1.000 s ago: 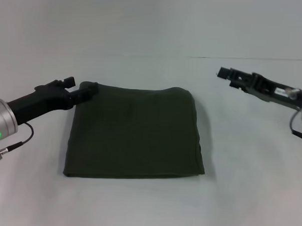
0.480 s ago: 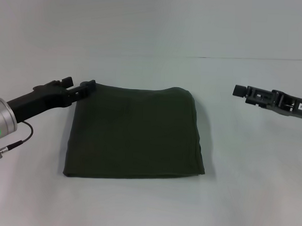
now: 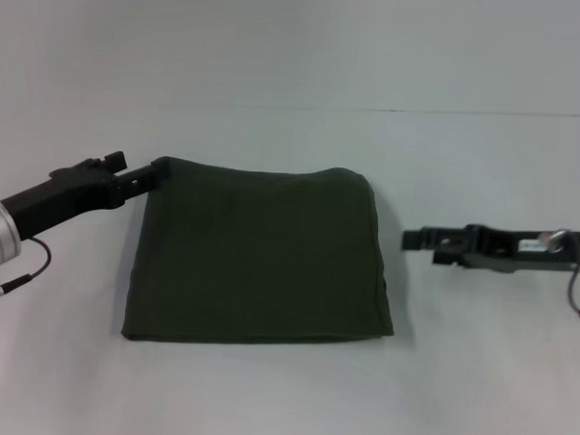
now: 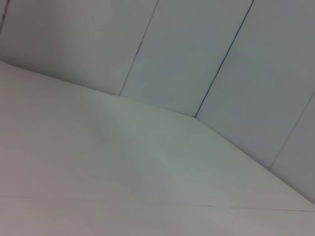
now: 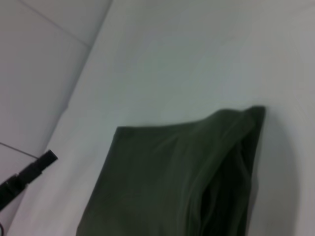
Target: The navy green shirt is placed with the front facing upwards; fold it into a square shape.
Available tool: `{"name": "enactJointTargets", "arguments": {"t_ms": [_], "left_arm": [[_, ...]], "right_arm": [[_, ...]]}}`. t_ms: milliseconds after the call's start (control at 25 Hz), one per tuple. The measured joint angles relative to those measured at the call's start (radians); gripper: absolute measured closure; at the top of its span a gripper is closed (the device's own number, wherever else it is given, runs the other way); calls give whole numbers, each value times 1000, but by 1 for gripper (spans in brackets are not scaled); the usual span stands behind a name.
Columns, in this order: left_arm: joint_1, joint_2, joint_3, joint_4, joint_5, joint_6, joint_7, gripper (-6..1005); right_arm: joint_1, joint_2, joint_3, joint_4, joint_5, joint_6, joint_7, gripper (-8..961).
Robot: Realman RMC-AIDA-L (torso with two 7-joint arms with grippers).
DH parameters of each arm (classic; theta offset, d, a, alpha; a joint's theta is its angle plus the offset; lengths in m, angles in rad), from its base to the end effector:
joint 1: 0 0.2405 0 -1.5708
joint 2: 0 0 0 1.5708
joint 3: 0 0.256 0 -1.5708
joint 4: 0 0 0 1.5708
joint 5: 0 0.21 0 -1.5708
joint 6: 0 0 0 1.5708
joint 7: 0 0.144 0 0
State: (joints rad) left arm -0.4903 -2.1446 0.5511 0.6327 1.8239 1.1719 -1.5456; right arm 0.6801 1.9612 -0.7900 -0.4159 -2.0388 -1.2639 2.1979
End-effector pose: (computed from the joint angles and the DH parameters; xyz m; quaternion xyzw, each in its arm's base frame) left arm -0.3004 0.3619 0.0113 -0.8003 -0.4027 -0.3106 0.3176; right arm 0.2779 0.3775 -0.0054 -0.7768 0.5915 0.1882 0.1059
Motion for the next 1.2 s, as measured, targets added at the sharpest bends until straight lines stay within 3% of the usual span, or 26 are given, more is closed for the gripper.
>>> {"name": "enactJointTargets", "arguments": {"t_ms": [440, 1200], "left_arm": [[5, 3, -23, 4, 0, -1, 5, 96], [6, 3, -24, 4, 0, -2, 10, 96]], "right_arm": [[62, 65, -48, 6, -66, 62, 85, 58], [116, 109, -94, 46, -68, 221, 123, 62]]}}
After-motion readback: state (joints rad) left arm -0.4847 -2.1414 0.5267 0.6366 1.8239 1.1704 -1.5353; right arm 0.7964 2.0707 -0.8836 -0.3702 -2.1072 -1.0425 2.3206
